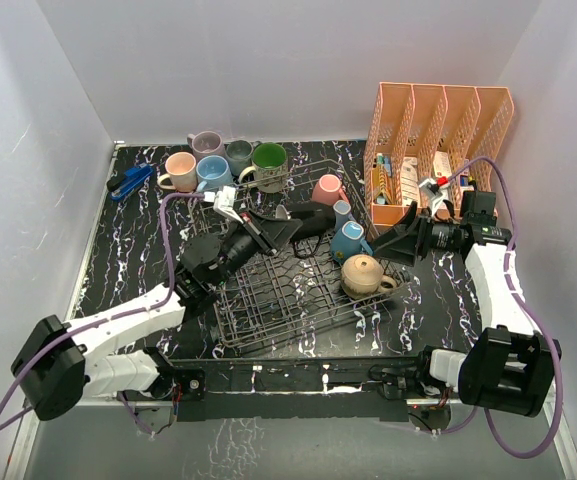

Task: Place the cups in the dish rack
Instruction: Turn the cup upside down in the dish rack.

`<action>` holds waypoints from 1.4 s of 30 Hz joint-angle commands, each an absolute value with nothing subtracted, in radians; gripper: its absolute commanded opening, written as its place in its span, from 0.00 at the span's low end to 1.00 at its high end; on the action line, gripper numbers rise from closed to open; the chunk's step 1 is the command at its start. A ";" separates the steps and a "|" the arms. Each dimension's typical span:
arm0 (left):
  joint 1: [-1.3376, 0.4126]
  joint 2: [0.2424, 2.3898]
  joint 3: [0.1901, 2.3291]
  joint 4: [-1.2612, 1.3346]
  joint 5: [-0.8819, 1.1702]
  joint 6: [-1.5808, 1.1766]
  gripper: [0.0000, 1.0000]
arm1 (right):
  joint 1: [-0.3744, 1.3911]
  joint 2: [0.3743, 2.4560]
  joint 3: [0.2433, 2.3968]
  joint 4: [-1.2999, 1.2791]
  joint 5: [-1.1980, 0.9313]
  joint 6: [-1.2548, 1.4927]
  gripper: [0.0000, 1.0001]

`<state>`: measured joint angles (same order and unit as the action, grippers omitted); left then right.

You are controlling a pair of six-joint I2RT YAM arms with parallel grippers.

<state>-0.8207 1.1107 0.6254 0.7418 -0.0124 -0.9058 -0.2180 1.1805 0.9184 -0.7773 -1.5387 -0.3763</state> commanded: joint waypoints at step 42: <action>-0.936 1.334 0.844 1.402 -0.010 -0.786 0.00 | 0.237 1.098 0.741 0.627 -1.033 1.289 0.48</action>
